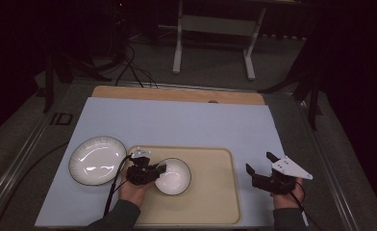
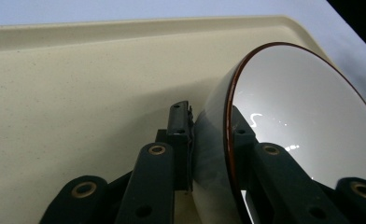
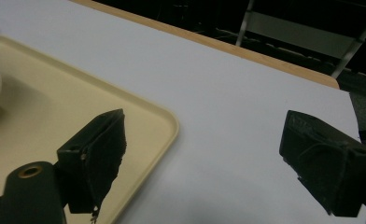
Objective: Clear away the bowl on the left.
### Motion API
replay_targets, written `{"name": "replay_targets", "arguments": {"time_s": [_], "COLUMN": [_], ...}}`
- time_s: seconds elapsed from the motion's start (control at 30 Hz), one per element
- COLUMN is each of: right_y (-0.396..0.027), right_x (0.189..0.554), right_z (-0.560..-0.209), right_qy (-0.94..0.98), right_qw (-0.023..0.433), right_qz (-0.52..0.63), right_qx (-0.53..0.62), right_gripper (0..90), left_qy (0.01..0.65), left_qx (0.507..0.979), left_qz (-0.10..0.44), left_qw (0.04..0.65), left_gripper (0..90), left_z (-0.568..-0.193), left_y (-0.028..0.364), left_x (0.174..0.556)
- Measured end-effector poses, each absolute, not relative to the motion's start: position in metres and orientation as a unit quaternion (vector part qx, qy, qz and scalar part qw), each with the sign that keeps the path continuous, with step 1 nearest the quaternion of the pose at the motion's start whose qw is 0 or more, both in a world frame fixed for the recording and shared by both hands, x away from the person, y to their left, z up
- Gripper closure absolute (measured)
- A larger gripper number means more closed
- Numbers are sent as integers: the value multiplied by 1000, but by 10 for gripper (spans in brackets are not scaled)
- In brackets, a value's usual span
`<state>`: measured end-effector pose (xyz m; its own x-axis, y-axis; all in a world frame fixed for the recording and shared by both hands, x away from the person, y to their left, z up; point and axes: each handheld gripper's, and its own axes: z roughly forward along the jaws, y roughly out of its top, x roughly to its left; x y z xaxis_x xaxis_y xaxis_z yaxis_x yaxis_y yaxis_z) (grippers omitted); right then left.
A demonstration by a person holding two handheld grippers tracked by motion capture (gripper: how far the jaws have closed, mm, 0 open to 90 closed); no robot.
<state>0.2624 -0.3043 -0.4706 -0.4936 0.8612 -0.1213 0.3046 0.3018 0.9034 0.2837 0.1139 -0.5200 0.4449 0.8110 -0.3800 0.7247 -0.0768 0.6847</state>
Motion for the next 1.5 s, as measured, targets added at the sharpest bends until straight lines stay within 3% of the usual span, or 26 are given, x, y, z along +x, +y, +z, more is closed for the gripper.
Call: {"name": "replay_targets", "arguments": {"time_s": [0.17, 0.43, 0.7, 1.5], "right_y": [-303, -305, -305, -306], "right_x": [262, 262, 261, 261], "right_z": [-471, -470, -470, -469], "right_qy": [744, 741, 741, 739], "right_qw": [315, 316, 316, 316], "right_qz": [440, 443, 444, 445], "right_qx": [392, 394, 393, 394], "right_gripper": [142, 142, 142, 142], "left_qy": [526, 518, 512, 513], "left_qx": [732, 742, 747, 713], "left_qz": [51, 69, 107, 225], "left_qw": [431, 420, 410, 422], "left_gripper": [772, 553, 434, 400], "left_z": [-521, -516, -501, -469], "left_y": [114, 113, 122, 186], "left_x": [285, 285, 280, 265]}}
